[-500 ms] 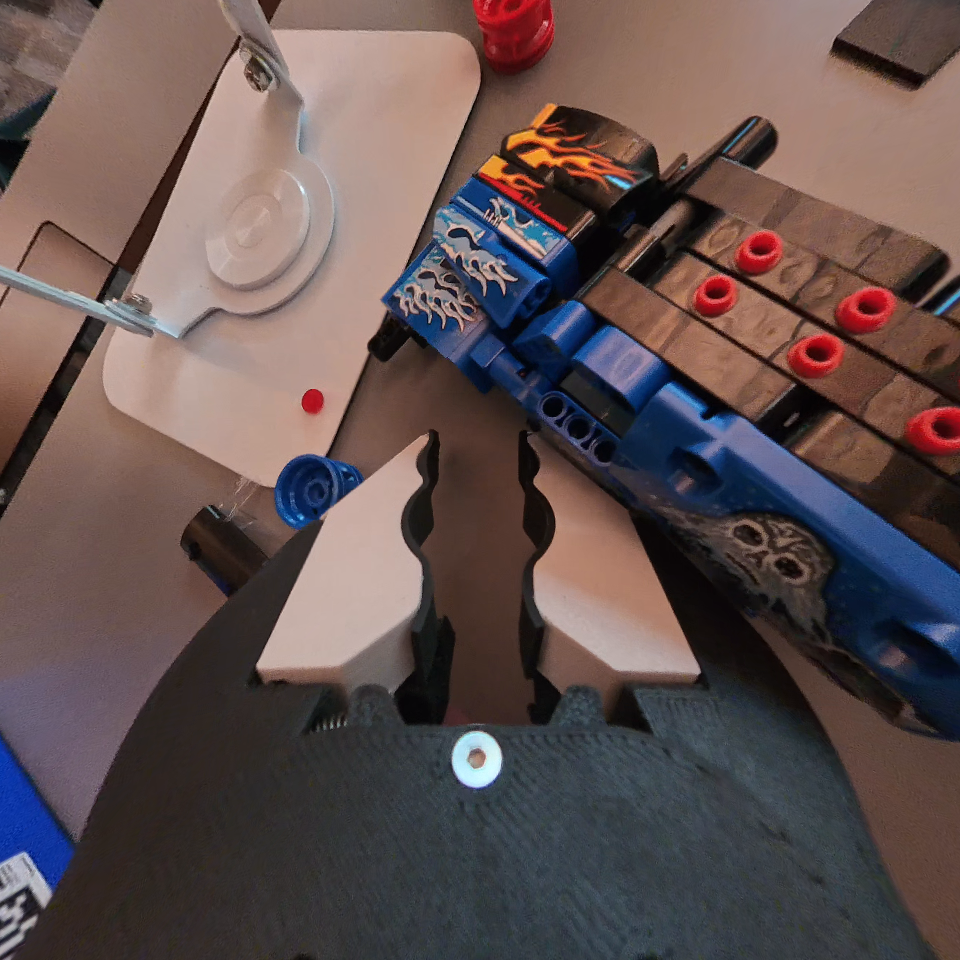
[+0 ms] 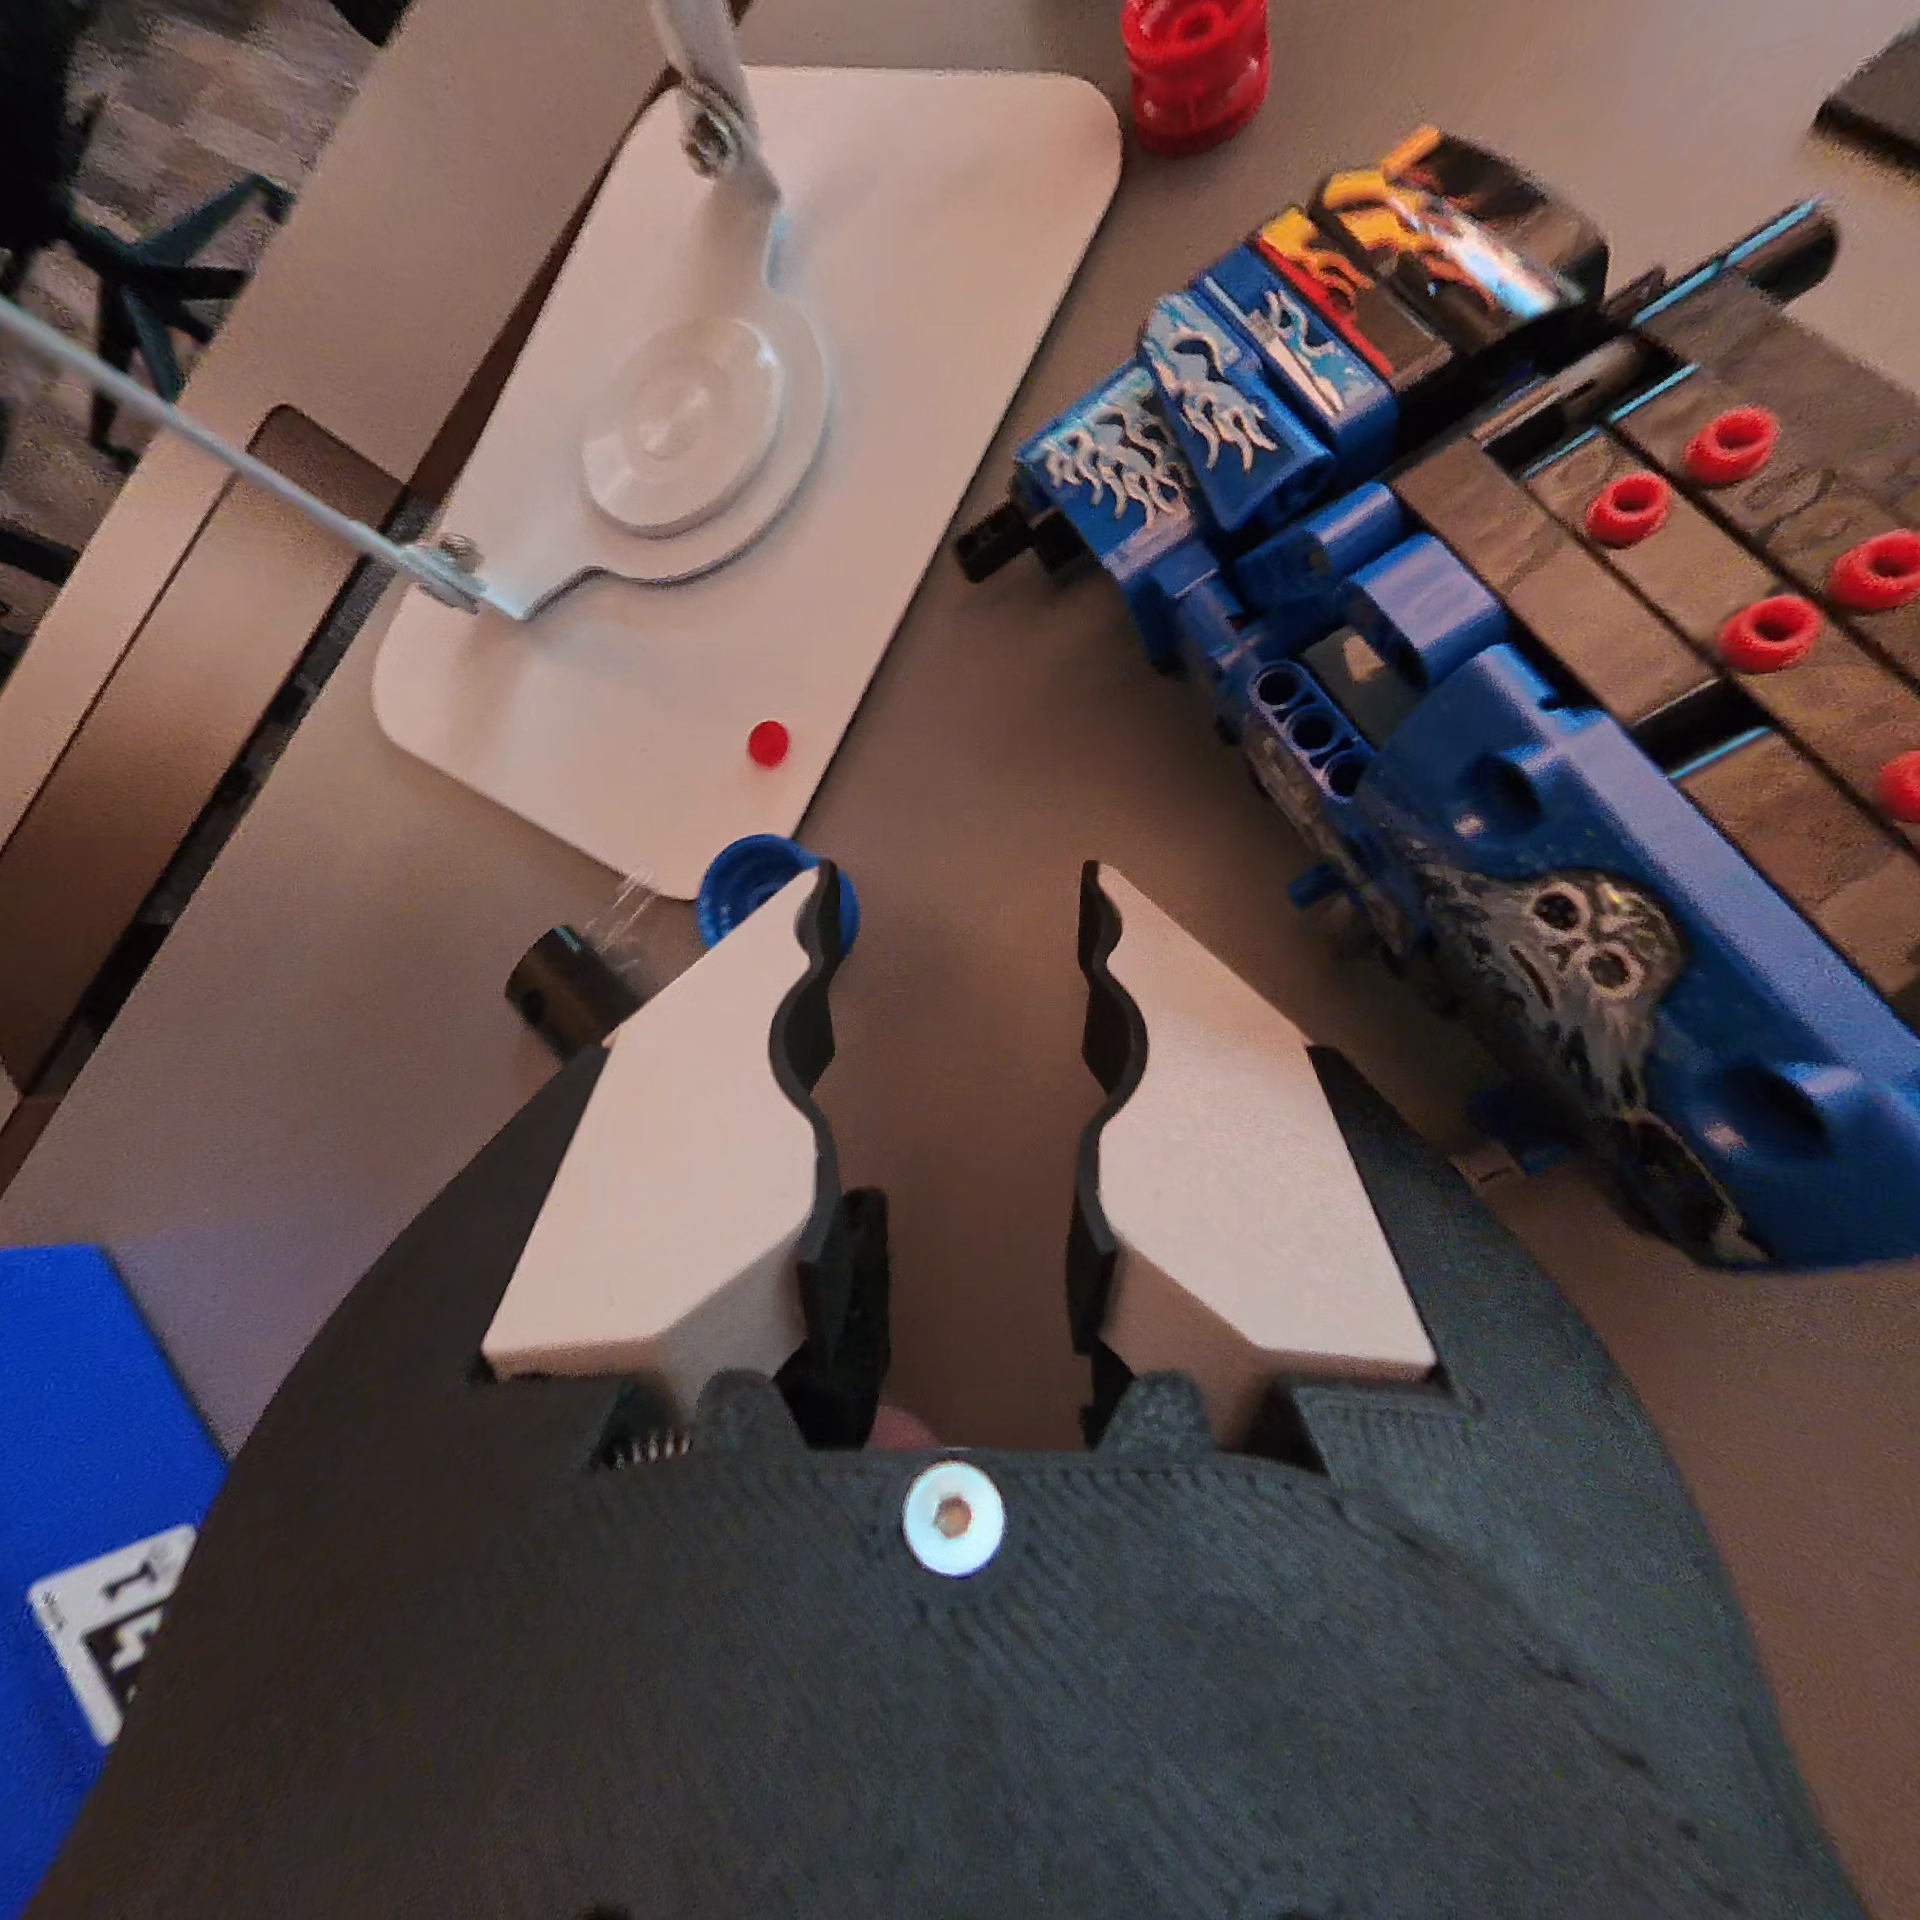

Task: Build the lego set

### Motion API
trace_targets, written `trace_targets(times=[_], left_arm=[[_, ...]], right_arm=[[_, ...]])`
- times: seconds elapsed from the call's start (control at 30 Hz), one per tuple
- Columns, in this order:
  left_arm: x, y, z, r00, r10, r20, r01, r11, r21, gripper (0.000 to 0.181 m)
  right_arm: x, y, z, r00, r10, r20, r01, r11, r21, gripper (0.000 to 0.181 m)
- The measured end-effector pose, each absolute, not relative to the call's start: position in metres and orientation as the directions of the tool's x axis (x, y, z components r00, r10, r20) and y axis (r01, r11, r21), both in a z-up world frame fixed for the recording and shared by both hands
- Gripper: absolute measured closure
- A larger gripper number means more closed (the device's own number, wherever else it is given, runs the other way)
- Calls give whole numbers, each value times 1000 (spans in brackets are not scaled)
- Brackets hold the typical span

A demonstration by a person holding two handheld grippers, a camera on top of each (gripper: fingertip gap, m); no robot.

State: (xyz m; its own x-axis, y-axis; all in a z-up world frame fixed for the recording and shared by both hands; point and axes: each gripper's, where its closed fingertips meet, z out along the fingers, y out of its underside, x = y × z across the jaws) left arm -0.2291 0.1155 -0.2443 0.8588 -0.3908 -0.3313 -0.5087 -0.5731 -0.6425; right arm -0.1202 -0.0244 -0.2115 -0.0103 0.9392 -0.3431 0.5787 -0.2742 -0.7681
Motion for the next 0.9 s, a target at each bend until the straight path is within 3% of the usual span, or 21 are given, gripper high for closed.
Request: trace_targets(times=[0.13,0.2,0.33,0.6,0.7,0.9], left_arm=[[-230,107,-215,892,-346,-292,-443,-534,-720,130],[-227,101,-200,903,-339,-262,-410,-506,-758,124],[-203,88,-176,904,-388,-178,-353,-445,-823,110],[-145,72,-174,864,-483,-141,-376,-434,-818,88],[-135,74,-183,864,-471,-177,-413,-462,-785,80],[-130,82,-207,863,-434,-259,-472,-508,-720,79]], right_arm=[[-91,-10,-193,-21,963,-268,545,-214,-810,78],[-67,9,-183,-3,981,-194,532,-162,-831,94],[5,90,-174,176,984,-16,546,-112,-830,120],[165,252,-169,541,839,50,523,-289,-802,151],[182,274,-191,553,833,1,542,-359,-759,151],[183,296,-248,527,849,21,656,-391,-646,151]])
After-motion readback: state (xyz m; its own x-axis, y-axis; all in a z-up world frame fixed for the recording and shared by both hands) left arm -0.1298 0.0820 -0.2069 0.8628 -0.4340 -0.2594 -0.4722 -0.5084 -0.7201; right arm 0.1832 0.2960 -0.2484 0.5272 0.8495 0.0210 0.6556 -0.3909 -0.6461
